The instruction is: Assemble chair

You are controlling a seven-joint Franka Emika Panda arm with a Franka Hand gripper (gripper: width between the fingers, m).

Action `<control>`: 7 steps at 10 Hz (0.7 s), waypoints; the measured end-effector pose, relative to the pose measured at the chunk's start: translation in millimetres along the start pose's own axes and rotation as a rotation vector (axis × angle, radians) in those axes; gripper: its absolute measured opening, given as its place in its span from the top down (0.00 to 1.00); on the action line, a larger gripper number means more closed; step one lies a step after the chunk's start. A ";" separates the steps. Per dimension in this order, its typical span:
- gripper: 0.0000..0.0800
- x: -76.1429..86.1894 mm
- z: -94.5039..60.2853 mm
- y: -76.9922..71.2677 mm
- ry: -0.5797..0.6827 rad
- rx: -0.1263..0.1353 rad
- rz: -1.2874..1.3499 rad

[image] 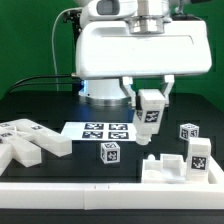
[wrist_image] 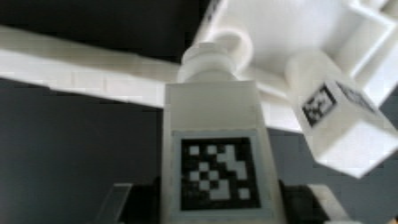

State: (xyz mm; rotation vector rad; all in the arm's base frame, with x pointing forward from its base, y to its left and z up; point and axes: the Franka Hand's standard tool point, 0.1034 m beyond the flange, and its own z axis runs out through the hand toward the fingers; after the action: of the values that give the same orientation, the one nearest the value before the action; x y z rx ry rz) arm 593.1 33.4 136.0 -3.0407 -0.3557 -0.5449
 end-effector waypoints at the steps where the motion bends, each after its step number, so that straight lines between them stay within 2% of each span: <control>1: 0.64 6.6 0.3 -1.6 0.110 -0.059 0.025; 2: 0.64 5.7 -0.7 2.3 0.186 -0.125 -0.004; 3: 0.64 2.3 -0.9 14.3 0.230 -0.167 -0.005; 4: 0.64 -0.7 4.4 7.3 0.197 -0.122 0.021; 5: 0.64 0.1 4.4 5.7 0.198 -0.119 0.025; 7: 0.64 -9.4 20.7 -4.3 0.187 -0.111 0.048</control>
Offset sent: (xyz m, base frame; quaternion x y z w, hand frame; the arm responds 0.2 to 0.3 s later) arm 0.0000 0.0000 0.0000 0.0000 0.0000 0.0000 1.0000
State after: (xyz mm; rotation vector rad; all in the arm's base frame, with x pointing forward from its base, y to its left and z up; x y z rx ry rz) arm 590.5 37.0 113.3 -3.0582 -0.2525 -0.8649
